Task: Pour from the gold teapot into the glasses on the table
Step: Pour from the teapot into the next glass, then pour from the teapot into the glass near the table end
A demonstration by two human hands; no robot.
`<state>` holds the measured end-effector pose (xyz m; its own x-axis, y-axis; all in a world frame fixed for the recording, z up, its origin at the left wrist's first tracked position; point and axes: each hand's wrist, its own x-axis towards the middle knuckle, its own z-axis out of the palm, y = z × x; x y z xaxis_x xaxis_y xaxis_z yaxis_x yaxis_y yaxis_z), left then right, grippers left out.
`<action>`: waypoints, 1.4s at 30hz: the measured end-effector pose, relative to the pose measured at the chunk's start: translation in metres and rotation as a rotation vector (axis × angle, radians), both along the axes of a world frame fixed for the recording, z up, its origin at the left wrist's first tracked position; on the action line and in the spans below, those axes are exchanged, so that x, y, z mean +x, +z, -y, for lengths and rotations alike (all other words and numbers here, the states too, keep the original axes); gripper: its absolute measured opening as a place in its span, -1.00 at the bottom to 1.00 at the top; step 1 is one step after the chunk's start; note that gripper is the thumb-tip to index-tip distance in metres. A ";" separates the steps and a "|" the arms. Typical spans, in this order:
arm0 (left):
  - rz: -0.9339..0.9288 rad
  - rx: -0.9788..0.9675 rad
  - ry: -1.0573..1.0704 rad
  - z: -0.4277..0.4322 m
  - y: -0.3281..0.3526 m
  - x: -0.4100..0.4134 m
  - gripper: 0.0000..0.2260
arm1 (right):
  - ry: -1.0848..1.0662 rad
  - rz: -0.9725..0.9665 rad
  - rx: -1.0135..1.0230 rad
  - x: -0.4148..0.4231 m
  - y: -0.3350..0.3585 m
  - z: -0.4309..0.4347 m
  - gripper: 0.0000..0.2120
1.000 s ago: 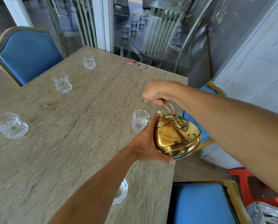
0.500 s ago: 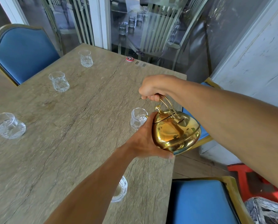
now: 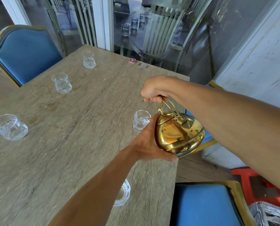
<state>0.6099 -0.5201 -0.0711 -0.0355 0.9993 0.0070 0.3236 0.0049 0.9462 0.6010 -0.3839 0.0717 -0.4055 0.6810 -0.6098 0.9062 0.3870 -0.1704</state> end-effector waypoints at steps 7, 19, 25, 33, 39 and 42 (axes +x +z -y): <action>-0.006 -0.002 -0.007 -0.001 -0.001 -0.001 0.20 | -0.001 -0.013 0.007 0.000 -0.003 -0.003 -0.84; -0.039 -0.010 -0.029 -0.001 -0.002 0.001 0.28 | -0.013 -0.065 0.013 0.008 0.001 -0.001 -0.86; -0.060 -0.019 -0.027 0.002 0.001 -0.001 0.26 | -0.025 -0.094 0.015 0.010 0.006 0.003 -0.82; -0.164 -0.028 -0.054 0.008 0.009 -0.007 0.28 | -0.091 -0.285 0.056 0.032 0.016 0.016 -0.86; -0.283 -0.045 -0.111 0.018 0.021 -0.008 0.35 | -0.173 -0.428 0.074 0.060 0.022 0.035 -0.85; -0.327 -0.023 -0.147 0.025 0.029 -0.006 0.32 | -0.207 -0.470 0.093 0.072 0.023 0.041 -0.83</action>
<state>0.6044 -0.5455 -0.0419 0.1090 0.9936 -0.0283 0.6082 -0.0441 0.7925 0.6729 -0.4250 0.0952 -0.4723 0.8186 -0.3269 0.7991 0.2411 -0.5507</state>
